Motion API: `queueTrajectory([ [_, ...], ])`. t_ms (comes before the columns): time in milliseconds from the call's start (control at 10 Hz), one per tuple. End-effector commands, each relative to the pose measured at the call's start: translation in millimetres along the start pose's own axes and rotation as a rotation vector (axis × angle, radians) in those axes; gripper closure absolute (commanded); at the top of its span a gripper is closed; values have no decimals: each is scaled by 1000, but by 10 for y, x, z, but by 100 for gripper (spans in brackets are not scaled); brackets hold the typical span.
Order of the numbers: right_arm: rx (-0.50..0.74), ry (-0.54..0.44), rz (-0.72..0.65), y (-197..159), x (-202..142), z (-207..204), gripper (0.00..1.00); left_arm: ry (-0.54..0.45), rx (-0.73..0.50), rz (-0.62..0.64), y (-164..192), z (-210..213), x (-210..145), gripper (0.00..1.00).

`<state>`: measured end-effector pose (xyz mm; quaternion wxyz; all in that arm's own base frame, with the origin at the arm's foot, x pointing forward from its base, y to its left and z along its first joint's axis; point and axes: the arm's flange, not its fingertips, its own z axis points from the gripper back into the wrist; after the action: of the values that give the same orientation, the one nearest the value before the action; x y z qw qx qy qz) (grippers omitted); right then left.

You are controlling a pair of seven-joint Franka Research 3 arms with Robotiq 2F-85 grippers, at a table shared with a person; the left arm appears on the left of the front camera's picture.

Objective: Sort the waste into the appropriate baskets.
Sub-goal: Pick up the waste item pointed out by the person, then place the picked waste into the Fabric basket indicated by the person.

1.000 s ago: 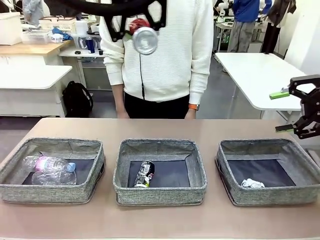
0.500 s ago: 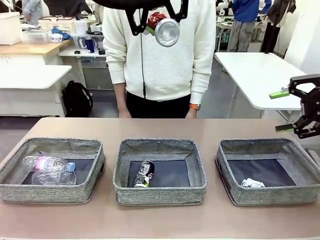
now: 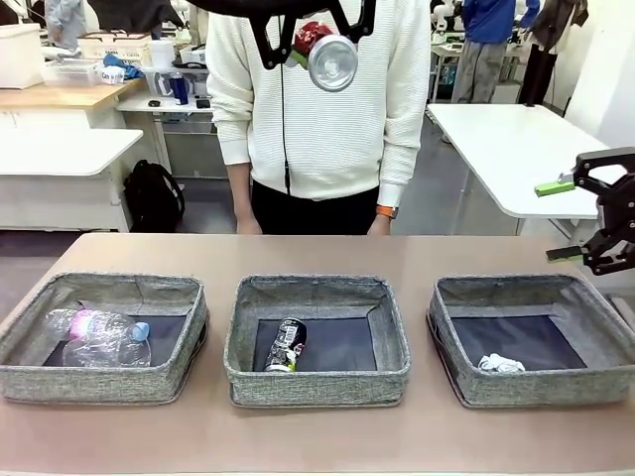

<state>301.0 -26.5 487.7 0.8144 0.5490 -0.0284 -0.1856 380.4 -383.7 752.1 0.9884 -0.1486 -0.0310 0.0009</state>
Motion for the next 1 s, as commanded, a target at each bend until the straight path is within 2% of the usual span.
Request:
queueTrajectory([
  [0,18,3,-18,39,-4,-1,0,-11,12,-18,69,6,-33,75],
  [900,18,3,-18,39,-4,-1,0,-11,12,-18,69,6,-33,75],
])
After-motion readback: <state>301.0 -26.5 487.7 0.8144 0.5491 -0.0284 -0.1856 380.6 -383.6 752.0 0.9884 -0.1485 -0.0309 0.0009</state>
